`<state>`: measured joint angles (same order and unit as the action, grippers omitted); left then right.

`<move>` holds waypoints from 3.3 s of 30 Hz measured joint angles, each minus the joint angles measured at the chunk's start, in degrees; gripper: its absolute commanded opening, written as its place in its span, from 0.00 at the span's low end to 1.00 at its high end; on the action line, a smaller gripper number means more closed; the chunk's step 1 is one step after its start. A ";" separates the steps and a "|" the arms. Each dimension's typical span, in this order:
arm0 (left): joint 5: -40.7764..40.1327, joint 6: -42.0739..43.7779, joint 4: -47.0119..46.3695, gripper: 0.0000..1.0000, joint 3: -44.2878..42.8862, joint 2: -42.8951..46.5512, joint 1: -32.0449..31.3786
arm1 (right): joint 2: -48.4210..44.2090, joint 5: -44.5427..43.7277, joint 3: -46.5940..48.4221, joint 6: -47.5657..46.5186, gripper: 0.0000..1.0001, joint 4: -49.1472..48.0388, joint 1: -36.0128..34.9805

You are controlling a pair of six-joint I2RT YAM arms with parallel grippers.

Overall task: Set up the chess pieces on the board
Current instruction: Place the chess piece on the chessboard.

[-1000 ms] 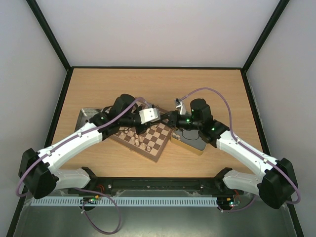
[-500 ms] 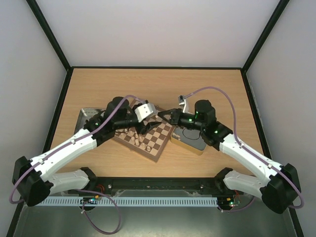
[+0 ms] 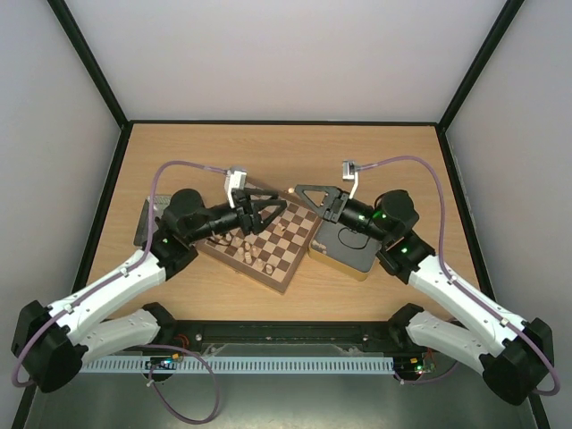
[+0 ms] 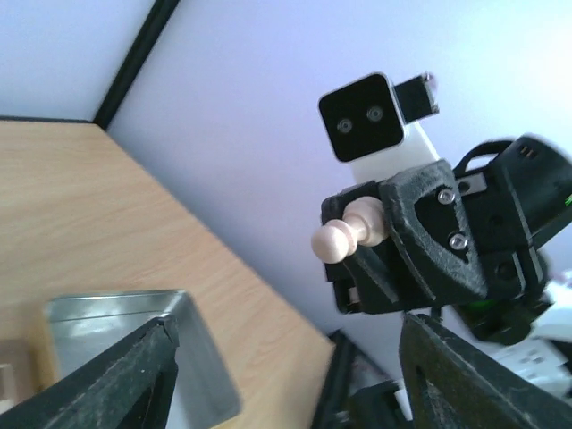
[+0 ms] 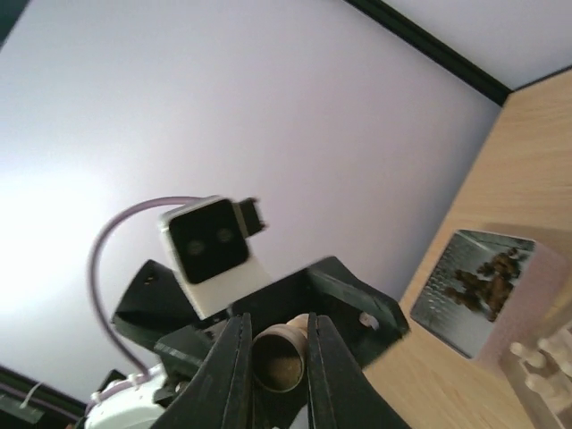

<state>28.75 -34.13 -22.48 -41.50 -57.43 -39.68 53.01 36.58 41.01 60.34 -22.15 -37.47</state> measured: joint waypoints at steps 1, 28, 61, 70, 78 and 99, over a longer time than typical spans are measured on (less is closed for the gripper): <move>0.22 -2.67 -1.55 0.63 0.44 -0.11 0.00 | 0.00 0.61 -0.17 0.70 0.06 -1.75 0.00; 5.53 -32.72 -23.74 0.03 0.68 -5.44 0.00 | 3.32 7.45 -0.81 6.58 0.09 -14.51 0.00; -34.16 8.04 60.63 0.02 -25.03 -28.59 -8.66 | -0.70 -30.32 -3.41 -9.99 0.65 21.33 -0.15; -36.24 10.38 65.90 0.02 -28.00 -39.47 -11.91 | -0.66 -34.49 -4.46 -10.01 0.65 24.13 -0.13; -35.85 10.80 65.59 0.03 -27.98 -41.35 -12.07 | 0.79 -34.73 -4.57 -10.01 0.66 24.20 -0.13; -35.23 11.23 67.08 0.09 -27.98 -43.74 -12.07 | 1.44 -34.60 -5.68 -9.55 0.66 24.20 -0.13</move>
<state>-6.48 -22.90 44.60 -69.47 -101.16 -51.75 54.46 1.98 35.33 50.78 2.04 -37.60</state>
